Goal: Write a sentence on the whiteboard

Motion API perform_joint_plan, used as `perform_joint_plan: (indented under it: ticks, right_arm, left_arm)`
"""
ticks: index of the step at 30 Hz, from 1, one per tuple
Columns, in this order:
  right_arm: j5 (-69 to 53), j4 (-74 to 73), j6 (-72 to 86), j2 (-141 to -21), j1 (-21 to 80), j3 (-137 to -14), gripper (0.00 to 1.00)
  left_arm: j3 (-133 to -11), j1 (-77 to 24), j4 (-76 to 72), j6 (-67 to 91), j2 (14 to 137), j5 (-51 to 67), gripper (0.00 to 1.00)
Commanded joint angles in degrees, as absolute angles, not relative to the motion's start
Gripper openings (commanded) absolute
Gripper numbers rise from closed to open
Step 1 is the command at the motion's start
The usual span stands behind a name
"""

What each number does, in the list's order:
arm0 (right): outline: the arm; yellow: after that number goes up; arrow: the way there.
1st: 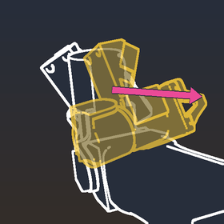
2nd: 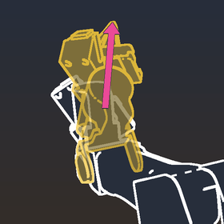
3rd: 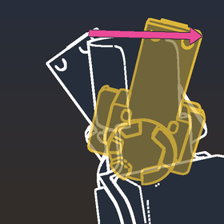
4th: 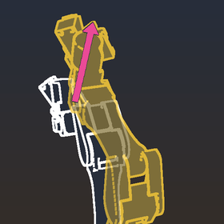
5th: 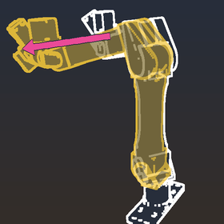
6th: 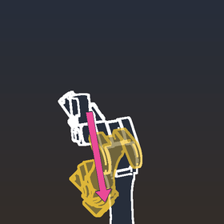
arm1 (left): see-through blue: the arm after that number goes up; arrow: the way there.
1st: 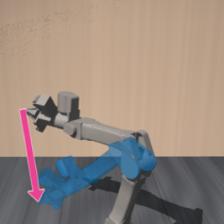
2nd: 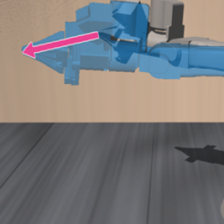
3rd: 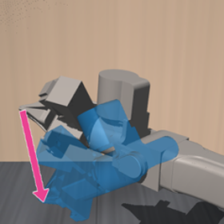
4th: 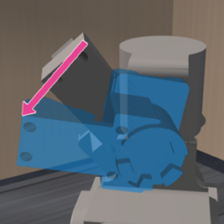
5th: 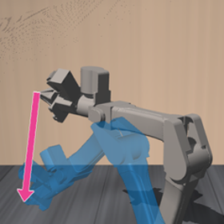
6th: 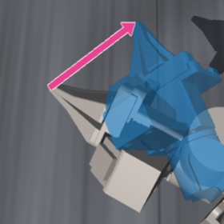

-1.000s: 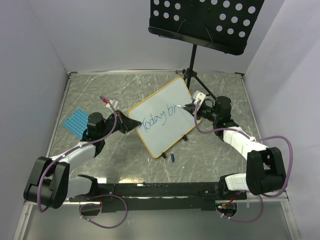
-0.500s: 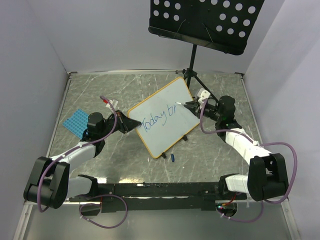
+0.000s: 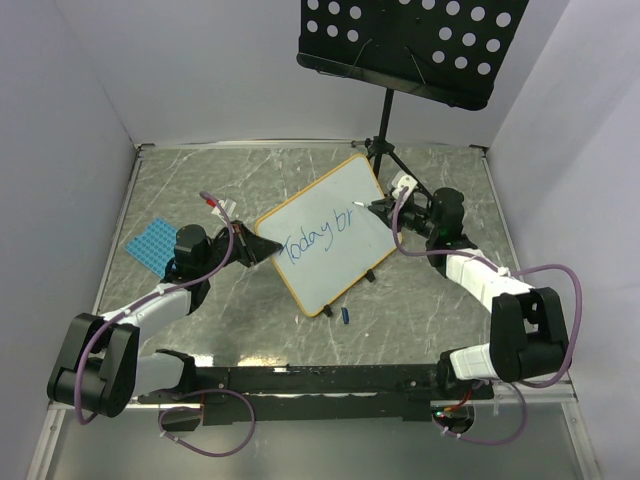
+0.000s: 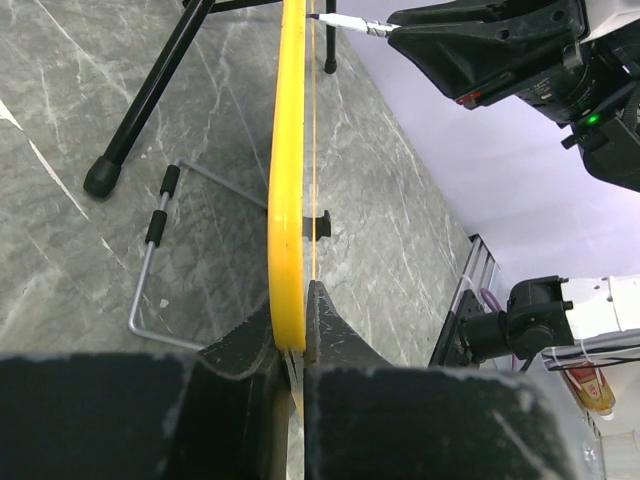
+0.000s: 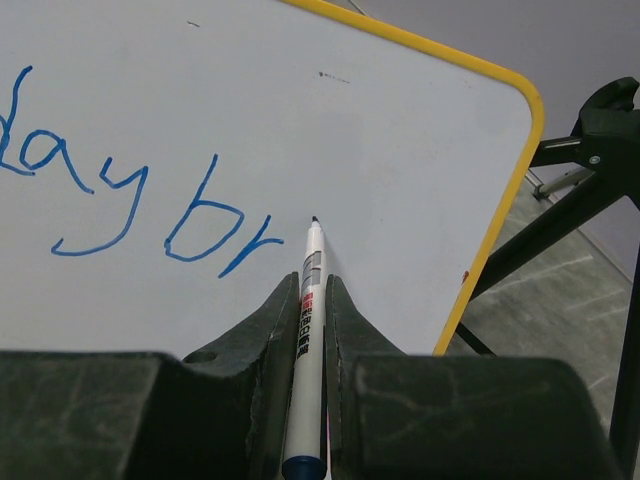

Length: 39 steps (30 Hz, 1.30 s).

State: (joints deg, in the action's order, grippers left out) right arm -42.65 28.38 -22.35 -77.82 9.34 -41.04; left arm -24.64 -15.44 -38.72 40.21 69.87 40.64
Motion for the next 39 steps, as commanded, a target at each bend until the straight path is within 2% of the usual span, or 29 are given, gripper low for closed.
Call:
perform_joint_plan:
  ticks: [1,13,29,39]
  right_arm:
    - [-42.63,31.38,-23.38,-78.75,9.23,-42.54,0.0]
    - [-46.75,31.03,-21.71,-70.93,8.44,-38.85,0.0]
    - [-46.41,26.63,-24.35,-77.43,8.52,-41.13,0.0]
    - [-43.25,29.0,-23.64,-77.7,8.35,-40.87,0.0]
  left_arm:
    - [-23.47,-16.61,-35.86,34.98,70.84,45.88,0.01]
    - [-23.38,-16.61,-36.21,35.16,70.84,45.97,0.01]
    - [-23.2,-16.7,-36.56,35.33,70.93,45.97,0.01]
    - [-23.12,-16.61,-36.74,35.33,71.19,46.05,0.01]
